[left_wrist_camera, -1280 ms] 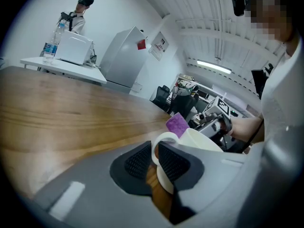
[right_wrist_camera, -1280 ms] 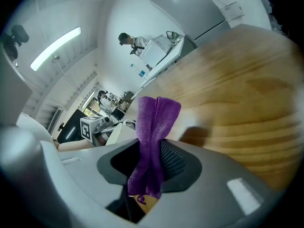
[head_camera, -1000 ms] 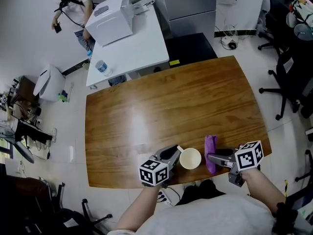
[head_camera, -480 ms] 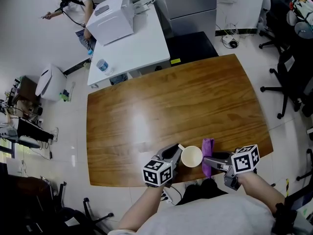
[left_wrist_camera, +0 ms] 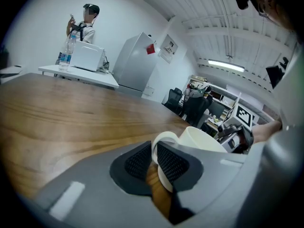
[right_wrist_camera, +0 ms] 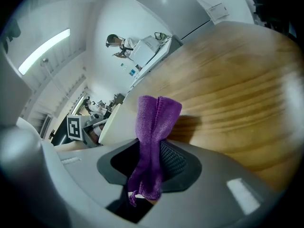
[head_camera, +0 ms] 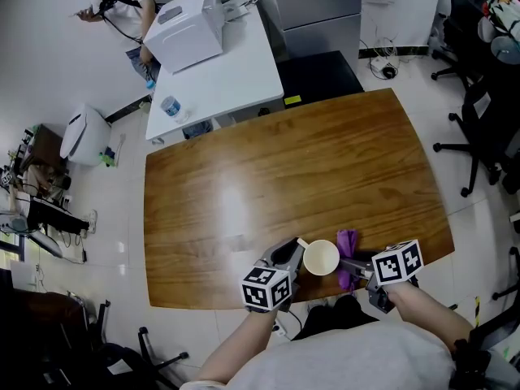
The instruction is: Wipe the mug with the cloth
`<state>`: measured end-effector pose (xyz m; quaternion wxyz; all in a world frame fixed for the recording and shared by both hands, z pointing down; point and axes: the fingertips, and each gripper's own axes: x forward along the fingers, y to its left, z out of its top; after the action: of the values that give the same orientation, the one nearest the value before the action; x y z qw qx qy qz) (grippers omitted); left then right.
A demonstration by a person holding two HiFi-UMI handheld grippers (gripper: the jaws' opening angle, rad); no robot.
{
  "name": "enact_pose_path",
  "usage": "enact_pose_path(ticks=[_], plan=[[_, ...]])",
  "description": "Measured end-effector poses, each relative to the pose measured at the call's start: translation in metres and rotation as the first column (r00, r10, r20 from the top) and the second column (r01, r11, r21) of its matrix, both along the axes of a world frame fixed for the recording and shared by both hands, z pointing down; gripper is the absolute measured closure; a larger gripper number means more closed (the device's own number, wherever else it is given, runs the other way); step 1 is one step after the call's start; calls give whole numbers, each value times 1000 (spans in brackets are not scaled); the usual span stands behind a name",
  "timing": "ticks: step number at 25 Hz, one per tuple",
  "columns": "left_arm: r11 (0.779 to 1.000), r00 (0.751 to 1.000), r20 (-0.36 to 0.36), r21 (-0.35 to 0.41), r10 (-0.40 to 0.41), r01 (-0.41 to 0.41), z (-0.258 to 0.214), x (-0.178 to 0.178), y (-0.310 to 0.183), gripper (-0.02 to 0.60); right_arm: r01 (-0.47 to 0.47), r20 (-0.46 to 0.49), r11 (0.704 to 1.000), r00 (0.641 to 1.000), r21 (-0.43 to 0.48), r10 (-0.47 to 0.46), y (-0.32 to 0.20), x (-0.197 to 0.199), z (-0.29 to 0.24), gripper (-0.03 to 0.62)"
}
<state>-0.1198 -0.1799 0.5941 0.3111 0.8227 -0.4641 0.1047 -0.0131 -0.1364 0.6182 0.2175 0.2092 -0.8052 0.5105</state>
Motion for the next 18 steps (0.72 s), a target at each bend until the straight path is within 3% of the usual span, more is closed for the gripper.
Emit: enact_pose_path(ticks=[9, 18], plan=[[989, 989, -11, -22, -148, 148, -1, 6, 0, 552, -116, 78, 993, 990, 6, 115, -3, 20, -33, 467], [999, 999, -40, -19, -29, 28, -1, 10, 15, 546, -103, 137, 995, 985, -12, 104, 24, 17, -53, 467]])
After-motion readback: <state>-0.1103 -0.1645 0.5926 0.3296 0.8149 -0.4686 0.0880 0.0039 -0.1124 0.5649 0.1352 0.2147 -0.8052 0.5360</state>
